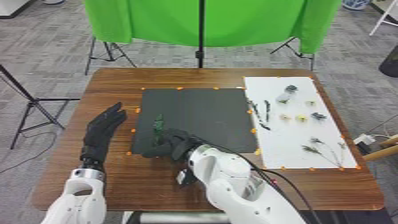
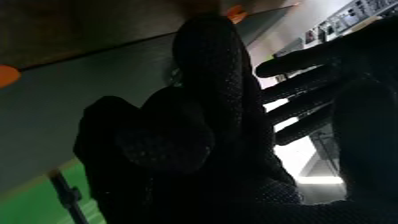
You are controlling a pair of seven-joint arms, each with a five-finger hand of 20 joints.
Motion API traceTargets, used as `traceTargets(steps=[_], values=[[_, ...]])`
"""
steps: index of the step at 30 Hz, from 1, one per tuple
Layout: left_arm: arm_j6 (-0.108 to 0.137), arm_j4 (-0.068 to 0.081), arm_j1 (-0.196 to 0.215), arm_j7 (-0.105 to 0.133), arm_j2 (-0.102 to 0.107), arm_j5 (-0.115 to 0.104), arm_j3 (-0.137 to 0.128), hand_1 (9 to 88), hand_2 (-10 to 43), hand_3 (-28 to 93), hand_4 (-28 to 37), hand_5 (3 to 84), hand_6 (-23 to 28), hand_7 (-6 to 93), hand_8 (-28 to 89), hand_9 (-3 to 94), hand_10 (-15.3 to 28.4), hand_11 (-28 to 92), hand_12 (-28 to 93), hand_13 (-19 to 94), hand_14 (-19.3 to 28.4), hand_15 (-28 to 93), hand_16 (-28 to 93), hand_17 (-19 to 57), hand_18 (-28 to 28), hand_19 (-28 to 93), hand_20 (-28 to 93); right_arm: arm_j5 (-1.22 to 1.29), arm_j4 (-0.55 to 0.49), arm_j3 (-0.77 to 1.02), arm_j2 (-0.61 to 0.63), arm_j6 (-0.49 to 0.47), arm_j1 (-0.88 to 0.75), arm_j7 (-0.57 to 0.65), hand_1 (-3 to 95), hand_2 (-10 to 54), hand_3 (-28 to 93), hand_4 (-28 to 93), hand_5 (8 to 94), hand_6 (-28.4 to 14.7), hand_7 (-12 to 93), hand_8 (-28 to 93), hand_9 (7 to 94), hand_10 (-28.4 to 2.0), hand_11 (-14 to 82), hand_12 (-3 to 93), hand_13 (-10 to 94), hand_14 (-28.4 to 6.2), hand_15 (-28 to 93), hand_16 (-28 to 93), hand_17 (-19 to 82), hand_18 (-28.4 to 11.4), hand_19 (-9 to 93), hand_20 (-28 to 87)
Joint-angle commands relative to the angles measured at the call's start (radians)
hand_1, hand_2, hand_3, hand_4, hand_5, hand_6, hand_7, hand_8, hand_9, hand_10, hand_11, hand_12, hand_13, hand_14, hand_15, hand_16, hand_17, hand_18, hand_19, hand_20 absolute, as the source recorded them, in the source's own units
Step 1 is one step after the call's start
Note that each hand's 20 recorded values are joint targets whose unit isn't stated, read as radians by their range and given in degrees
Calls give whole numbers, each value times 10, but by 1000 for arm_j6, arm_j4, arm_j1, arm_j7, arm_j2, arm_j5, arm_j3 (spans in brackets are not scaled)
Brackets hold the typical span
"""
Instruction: Arrange flowers
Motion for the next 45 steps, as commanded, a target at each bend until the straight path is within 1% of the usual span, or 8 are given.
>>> traceTargets(steps=[1,10,16,20,31,37,41,45], values=[[-6,-4,27,-9,-13,5,-10,185,-56,676,-235,426,13,87,-54,432,107,101,149,336,140,96,31,48,109,13,180,175,-200,171,188,16,-68,66,174,45,598,-80,773,-38,157,-68,871,-166,385,285,916,-66,587,318,690,-111,932,527],[-14,-12,39,-16,-17,16,-11,192,-58,677,-233,427,13,88,-54,432,109,101,149,336,140,96,31,49,109,13,181,-59,-270,561,355,244,-276,39,321,-94,625,-91,679,-47,161,-45,752,-175,280,291,796,-94,624,332,569,-153,932,523],[-13,-14,41,-25,-20,20,-7,197,-59,674,-229,426,13,87,-55,432,107,101,149,336,140,96,31,49,109,13,181,-277,-249,806,426,178,-465,42,332,-95,595,-170,644,-45,162,-51,697,-170,306,309,737,-110,661,339,531,-165,932,517],[-14,-17,48,-26,-22,23,-8,199,-59,673,-225,427,13,88,-54,431,108,101,149,336,140,96,31,49,109,13,181,-274,-239,911,437,53,-534,50,328,-95,594,-230,643,-43,158,-54,692,-171,309,311,725,-113,667,342,523,-170,932,515],[-27,-14,36,-34,-29,33,6,203,-60,671,-220,427,13,88,-55,430,108,100,149,335,140,96,31,48,108,13,181,-301,-179,972,426,-75,-588,33,299,-95,595,-250,653,-38,146,-61,679,-171,294,306,706,-120,671,343,512,-174,932,507],[-20,-17,44,-34,-33,32,4,205,-60,670,-219,427,13,88,-54,430,108,100,149,336,140,96,32,48,108,13,181,-335,-129,953,413,58,-612,16,412,-95,626,-237,701,-10,189,-65,749,-143,313,298,752,-92,669,334,542,-156,932,518],[-18,-18,46,-33,-33,28,2,206,-59,669,-219,427,13,88,-55,431,107,101,150,336,140,96,32,48,108,13,181,-332,-115,945,414,192,-619,-3,559,-95,502,-182,783,1,215,126,833,-114,324,355,816,-63,661,333,588,-138,932,557],[-20,-16,43,-32,-34,27,4,205,-59,670,-219,427,13,88,-54,431,107,101,149,335,140,96,32,48,107,13,181,-273,-145,941,406,262,-601,7,594,-95,531,-182,832,13,246,149,881,-91,351,380,865,-43,658,335,628,-128,932,586]])
